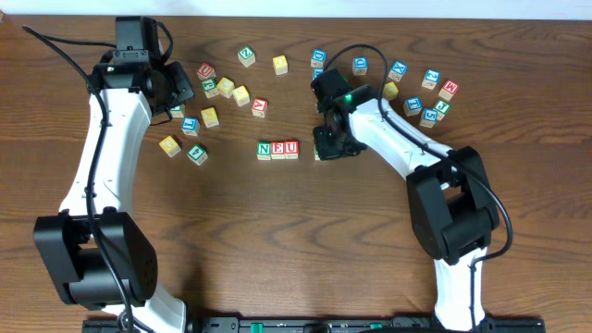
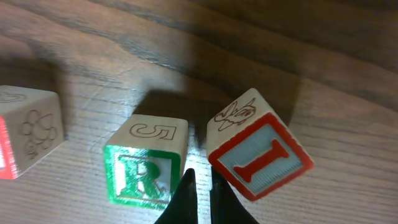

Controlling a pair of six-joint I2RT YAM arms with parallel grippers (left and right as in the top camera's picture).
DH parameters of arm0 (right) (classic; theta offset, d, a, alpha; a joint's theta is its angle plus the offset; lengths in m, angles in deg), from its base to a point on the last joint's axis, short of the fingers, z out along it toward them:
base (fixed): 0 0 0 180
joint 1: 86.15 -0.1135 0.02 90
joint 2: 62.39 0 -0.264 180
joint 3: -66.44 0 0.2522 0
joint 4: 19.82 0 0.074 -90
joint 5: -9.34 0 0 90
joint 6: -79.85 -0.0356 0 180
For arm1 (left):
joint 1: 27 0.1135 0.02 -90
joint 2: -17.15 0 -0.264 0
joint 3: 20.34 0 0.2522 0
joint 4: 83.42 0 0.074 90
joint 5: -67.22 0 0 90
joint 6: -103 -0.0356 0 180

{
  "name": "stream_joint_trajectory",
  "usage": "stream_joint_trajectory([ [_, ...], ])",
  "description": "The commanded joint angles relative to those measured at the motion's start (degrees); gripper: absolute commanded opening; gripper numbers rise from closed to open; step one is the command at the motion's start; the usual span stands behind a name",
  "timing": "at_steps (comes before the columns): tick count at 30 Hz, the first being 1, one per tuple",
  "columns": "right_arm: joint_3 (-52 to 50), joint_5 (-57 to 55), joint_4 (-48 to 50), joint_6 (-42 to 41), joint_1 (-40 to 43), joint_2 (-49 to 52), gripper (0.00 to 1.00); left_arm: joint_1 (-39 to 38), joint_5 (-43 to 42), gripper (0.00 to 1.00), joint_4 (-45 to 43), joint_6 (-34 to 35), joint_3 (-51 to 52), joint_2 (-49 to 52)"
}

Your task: Spell out NEURIPS

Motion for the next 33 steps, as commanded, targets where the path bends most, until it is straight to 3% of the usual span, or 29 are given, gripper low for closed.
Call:
stream_joint_trajectory([
  [1,-0.26,-0.02,0.33,-0.63,-0.61,1.36,0.04,0.13,0.96,0.08,-0.02,-0.13,0.44,0.42],
  [33,-0.26,2.58,3.3,-1.07,-3.1,1.4,0.04,0.13,0.94,0.08,0.0,-0.13,0.44,0.42],
])
